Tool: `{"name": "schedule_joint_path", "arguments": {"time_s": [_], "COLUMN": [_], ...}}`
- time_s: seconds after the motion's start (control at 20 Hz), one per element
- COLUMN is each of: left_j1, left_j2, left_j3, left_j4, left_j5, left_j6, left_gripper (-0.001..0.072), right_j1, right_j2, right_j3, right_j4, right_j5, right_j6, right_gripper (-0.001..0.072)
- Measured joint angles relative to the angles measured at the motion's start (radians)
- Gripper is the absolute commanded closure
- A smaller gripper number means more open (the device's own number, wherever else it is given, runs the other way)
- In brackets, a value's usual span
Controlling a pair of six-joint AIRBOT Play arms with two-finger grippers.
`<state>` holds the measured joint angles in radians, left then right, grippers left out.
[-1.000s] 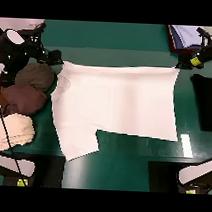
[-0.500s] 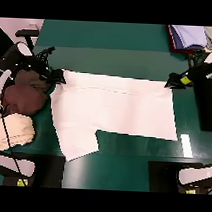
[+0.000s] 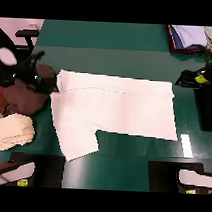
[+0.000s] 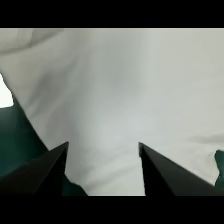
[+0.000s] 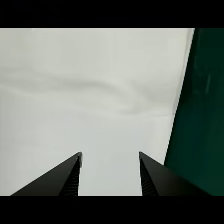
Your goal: Fold the shirts.
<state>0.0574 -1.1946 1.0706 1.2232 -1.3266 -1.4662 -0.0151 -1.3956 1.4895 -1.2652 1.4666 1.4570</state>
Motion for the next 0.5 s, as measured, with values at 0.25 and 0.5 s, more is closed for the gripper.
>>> {"name": "schedule_joint_path", "arguments": {"time_s": [0.25,0.5], "left_j1": [0.000,0.000], "left_j2": [0.262,0.326], "left_j3": [-0.403,-0.601], "left_j4": [-0.001,-0.079], "left_j5": [0.018,0.114], "left_j6": [-0.067,-0.092], "left_gripper": [0.0178,0.0179], "right_j1": [-0.005,-0.004], "right_j2": [0.125,0.165], "right_j3": [-0.001,-0.002], "right_j4": [0.006,0.008], "right_j5": [-0.005,-0.003], "right_j6": [0.000,0.000], "right_gripper": [0.0301,0.0302]}}
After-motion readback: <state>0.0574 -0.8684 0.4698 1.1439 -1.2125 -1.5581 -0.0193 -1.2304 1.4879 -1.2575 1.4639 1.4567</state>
